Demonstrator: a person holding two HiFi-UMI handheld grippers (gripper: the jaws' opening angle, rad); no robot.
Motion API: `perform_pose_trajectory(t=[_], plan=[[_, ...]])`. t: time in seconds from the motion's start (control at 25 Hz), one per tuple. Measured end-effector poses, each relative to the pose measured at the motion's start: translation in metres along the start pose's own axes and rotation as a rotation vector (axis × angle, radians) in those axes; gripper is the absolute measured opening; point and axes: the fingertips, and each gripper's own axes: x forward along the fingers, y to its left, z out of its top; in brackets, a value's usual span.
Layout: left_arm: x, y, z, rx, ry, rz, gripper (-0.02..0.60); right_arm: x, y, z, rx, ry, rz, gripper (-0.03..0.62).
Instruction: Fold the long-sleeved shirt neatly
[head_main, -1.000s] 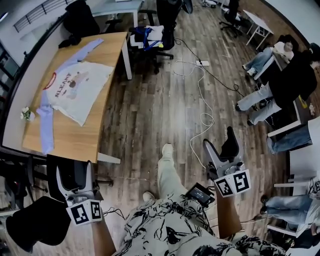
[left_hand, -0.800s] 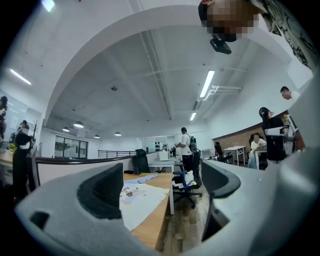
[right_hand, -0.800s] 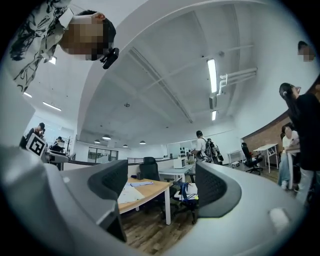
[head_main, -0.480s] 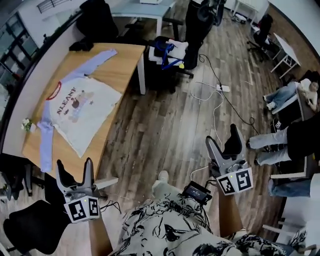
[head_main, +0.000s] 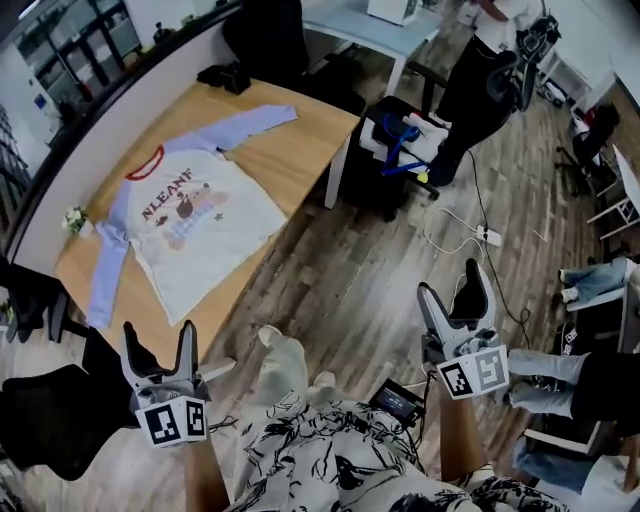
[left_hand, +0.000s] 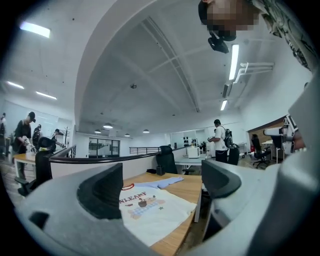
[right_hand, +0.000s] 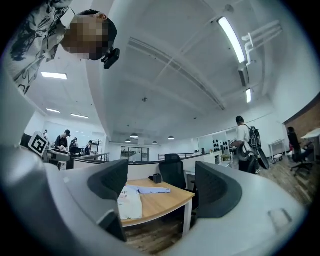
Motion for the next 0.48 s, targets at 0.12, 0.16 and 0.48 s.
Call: perform_pose_trajectory(t=[0.12,0.16,0.48], plan=[[0.029,0.021,-0.004,0.028,-0.011,0.031,0.482,0.047,0.004,-0.013,0.0,0.006,0.034,0.416],[0.039,0.029,-0.004,0.035,-0.018,0.043,0.482,0.066,0.005,-0.016,0.0,0.005,0.047,0.416],[0.151,0.1,-0.002,0.076,-0.044,0.107,0.485,0.234,0.016,-0.021,-0.06,-0.001,0.133,0.416]])
